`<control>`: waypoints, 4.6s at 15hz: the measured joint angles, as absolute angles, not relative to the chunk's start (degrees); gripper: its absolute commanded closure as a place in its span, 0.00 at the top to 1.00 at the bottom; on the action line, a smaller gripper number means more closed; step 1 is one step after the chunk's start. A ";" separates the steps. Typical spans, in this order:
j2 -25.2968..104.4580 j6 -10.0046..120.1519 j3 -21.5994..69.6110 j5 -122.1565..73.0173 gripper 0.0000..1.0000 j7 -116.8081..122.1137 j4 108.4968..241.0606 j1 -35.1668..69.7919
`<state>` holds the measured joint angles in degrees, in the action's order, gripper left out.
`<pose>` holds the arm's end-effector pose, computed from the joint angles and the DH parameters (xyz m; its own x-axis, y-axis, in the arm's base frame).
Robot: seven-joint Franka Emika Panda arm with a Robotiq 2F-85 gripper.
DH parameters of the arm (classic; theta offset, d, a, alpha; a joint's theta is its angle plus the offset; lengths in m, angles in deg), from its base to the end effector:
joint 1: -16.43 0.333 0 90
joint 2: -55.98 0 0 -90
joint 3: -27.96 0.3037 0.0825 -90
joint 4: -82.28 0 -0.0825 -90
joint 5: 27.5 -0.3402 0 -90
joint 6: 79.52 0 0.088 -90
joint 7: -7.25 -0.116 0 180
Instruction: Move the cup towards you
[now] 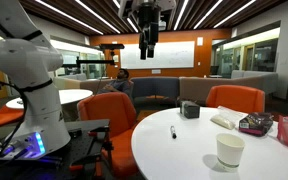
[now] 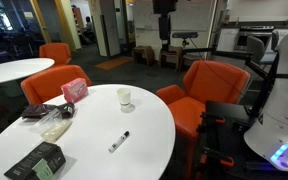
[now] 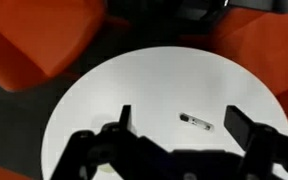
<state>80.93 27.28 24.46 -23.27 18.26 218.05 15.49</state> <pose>0.3722 -0.0368 0.4772 0.9866 0.1430 -0.0779 0.1457 -0.9889 0.0289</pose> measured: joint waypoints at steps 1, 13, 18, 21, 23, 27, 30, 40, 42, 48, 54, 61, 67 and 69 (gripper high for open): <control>80.93 27.30 24.46 -23.27 1.00 18.26 218.02 15.49; 78.98 32.16 24.44 -23.72 1.00 18.26 217.07 15.50; 67.76 42.55 24.17 -24.06 1.00 18.57 211.18 15.48; 58.24 47.41 24.17 -23.98 1.00 18.57 205.54 15.36; 51.44 48.46 24.17 -23.43 1.00 18.44 200.97 14.97; 38.24 48.43 23.93 -20.71 1.00 16.95 191.41 13.84; 29.30 48.01 23.52 -18.89 1.00 15.53 183.88 13.69; 12.87 45.31 22.91 -18.38 1.00 14.75 170.06 13.40; 11.78 44.49 22.92 -18.38 1.00 14.75 169.23 13.43; 9.89 42.43 23.07 -18.38 0.64 14.73 167.85 13.92; 9.14 40.64 23.10 -18.39 0.17 14.73 166.87 13.95; 9.26 40.57 23.11 -18.39 0.01 14.73 165.65 14.00; 12.23 40.59 23.41 -18.40 0.01 14.73 167.29 14.21; 14.85 41.12 23.79 -18.40 0.01 14.62 171.06 14.47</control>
